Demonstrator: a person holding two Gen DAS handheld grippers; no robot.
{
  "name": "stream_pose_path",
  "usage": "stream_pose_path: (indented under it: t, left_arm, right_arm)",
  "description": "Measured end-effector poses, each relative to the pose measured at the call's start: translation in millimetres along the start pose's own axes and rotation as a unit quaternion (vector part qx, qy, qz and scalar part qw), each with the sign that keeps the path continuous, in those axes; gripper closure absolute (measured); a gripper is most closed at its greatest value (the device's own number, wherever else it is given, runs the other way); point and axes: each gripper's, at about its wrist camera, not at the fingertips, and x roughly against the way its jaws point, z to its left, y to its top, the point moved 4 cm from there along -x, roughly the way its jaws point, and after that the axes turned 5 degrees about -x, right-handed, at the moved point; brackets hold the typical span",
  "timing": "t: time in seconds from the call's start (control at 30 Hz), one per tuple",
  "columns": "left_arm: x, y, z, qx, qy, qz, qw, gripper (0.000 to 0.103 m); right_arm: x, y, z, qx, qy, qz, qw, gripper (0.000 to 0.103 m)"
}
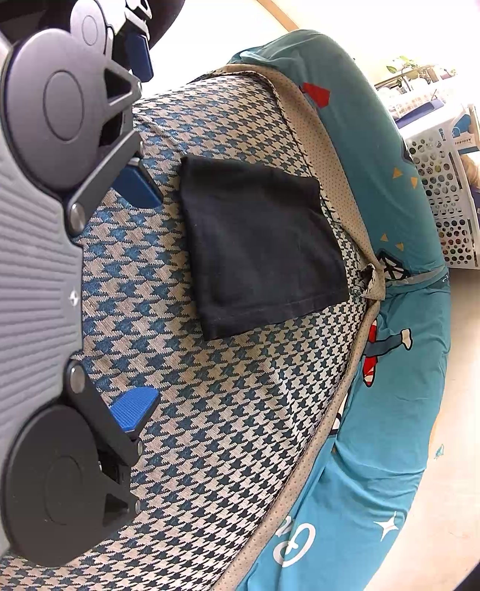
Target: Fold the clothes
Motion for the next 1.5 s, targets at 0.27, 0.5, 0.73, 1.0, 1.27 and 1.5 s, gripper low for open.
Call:
stream_pose_path:
  t: [0.27, 0.5, 0.73, 1.0, 1.27, 1.5]
  left_arm:
    - [0.5, -3.4, -6.6, -0.012, -0.012, 0.001, 0.9999, 0.0]
    - [4.3, -6.8, -17.6, -0.031, -0.023, -0.004, 0.9992, 0.0]
    - [9.9, -11.6, -29.5, -0.049, -0.037, -0.008, 0.9981, 0.0]
    - [17.3, -18.9, -48.0, -0.078, -0.047, -0.014, 0.9957, 0.0]
    - [23.8, -25.7, -63.2, -0.1, -0.057, -0.019, 0.9932, 0.0]
    - [30.0, -32.3, -79.2, -0.123, -0.067, -0.022, 0.99, 0.0]
  right_arm:
    - [4.1, -1.3, -2.7, 0.002, -0.007, -0.001, 1.0, 0.0]
    - [11.7, -5.9, -11.5, 0.002, -0.02, -0.003, 1.0, 0.0]
    - [22.3, -13.9, -27.9, -0.007, -0.037, -0.005, 0.999, 0.0]
    - [32.9, -26.0, -45.1, -0.014, -0.056, -0.004, 0.998, 0.0]
    - [43.7, -35.4, -59.6, -0.02, -0.067, -0.005, 0.997, 0.0]
    - [54.8, -47.6, -75.1, -0.027, -0.083, -0.005, 0.996, 0.0]
